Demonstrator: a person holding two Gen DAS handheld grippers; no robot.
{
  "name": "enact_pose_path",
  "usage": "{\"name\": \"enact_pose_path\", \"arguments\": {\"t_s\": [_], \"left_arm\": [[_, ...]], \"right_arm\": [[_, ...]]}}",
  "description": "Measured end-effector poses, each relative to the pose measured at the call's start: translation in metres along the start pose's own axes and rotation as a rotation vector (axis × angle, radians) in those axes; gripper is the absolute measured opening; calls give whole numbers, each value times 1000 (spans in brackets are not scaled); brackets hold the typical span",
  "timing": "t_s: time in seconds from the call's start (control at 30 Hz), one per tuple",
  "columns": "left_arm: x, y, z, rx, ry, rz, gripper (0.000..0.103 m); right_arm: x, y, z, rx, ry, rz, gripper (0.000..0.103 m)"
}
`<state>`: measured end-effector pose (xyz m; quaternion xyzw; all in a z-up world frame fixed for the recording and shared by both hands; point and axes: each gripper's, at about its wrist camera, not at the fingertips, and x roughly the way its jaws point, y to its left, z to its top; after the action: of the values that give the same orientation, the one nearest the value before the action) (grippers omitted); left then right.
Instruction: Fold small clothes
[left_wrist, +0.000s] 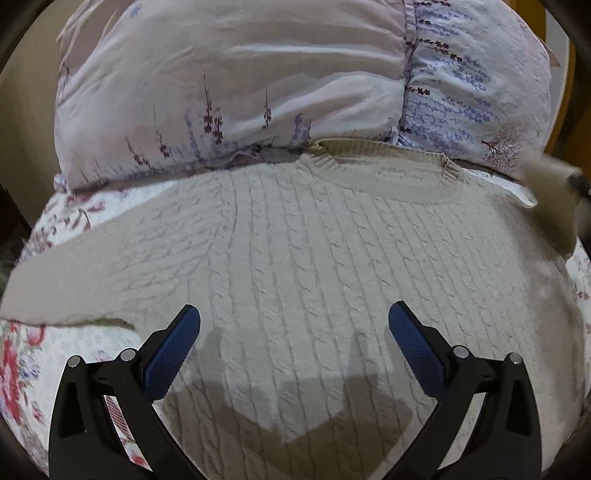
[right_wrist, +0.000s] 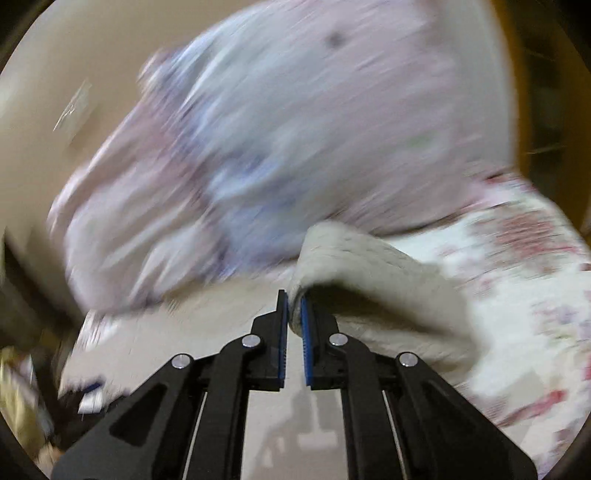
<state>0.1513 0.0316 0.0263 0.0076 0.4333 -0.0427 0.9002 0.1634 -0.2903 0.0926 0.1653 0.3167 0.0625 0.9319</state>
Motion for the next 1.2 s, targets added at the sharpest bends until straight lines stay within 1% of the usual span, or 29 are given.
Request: {"name": "enact_pose_path", "arguments": {"t_s": [0.07,0.13,0.2,0.3,0.37,0.4,0.5,0.6,0.77,0.83,0.93,1.03,1.1,1.13,1.2], "left_arm": [[3,2,-1,-28,20,-39,102],[3,4,-2,-56,35,-87,102],[3,7,-3,-86,46,-153,102],[-1,8,-3,-108,37,-230,102],[-4,8,-1,-121,22,-268,102],[-5,8,0,-126,15,-280,102],[-5,8,4,-133,9,-316,102],[-1,9,7,-146,26,-349,102],[9,15,7,-199,72,-407,102],[11,17,6,-217,86,-428,102],[14,20,8,-246,98,-472,102],[16,20,11,-271,110,-512,101],[19,18,13,-286,121,-529,98],[20,16,15,-293,128,-539,97],[25,9,20,-310,147,-571,91]], "right_arm": [[36,28,-23,-59,125,32,7],[62,41,-44,-89,212,16,7],[72,43,-55,-76,259,13,8],[70,29,-55,10,277,49,18],[61,19,-50,73,265,66,40],[57,15,-48,93,256,68,42],[48,-6,-40,201,239,75,43],[46,-33,-34,350,233,77,43],[50,-51,-31,469,221,71,43],[49,-59,-33,542,230,110,43],[48,-69,-36,620,226,154,43],[44,-82,-38,676,211,127,43],[44,-88,-40,705,208,108,42],[44,-90,-40,710,206,95,39],[46,-89,-38,704,198,60,31]]}}
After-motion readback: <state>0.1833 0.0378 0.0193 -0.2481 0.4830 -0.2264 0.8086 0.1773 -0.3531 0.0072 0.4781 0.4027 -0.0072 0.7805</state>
